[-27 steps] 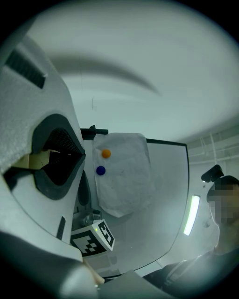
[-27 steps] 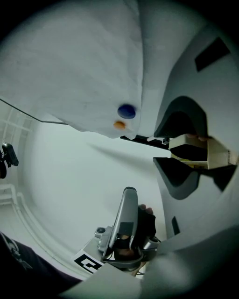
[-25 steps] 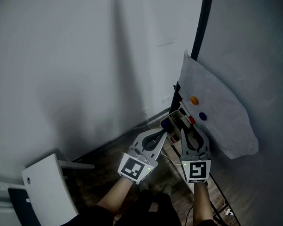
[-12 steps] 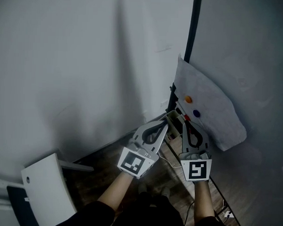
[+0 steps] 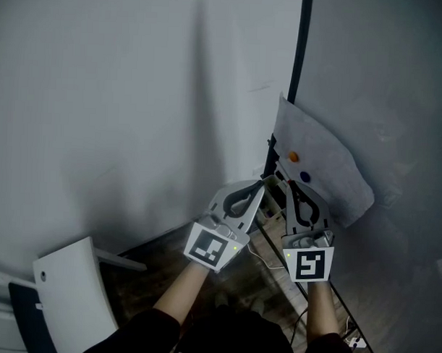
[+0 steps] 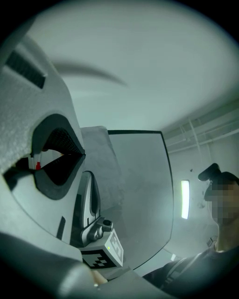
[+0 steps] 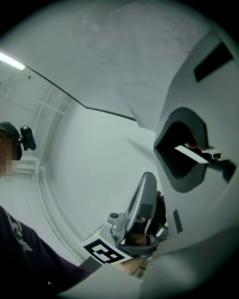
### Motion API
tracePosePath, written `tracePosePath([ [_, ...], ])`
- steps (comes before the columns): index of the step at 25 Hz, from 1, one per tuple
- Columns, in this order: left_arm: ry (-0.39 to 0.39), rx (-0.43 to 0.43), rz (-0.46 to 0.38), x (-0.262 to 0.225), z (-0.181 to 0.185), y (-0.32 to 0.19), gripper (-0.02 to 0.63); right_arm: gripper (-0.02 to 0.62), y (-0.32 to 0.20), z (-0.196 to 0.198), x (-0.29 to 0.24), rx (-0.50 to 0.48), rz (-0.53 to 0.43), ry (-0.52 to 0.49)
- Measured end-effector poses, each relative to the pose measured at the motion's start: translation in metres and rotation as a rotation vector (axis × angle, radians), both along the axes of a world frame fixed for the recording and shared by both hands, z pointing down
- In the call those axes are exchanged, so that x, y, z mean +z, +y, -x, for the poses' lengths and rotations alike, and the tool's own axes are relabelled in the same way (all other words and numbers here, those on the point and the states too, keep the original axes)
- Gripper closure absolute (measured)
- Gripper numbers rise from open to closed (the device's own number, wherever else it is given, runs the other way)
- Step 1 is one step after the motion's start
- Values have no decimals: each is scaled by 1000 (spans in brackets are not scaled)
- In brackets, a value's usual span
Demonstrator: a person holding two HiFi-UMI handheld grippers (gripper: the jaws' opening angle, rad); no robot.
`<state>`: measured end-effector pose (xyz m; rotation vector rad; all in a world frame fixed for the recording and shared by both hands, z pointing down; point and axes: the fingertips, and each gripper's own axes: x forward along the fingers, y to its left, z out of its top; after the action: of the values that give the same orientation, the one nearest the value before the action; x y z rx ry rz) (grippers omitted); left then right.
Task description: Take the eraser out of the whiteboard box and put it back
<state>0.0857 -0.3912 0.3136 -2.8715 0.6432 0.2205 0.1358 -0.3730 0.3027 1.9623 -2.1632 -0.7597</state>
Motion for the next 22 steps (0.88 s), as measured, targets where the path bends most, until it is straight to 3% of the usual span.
tracePosePath([
  [8,12,-7,-38,-14,5,7,601,592,8,8,-19,-25,-50,10],
  [22,4,-8,-35,-12,9,17,601,594,16,9,-19,-20,-55,4],
])
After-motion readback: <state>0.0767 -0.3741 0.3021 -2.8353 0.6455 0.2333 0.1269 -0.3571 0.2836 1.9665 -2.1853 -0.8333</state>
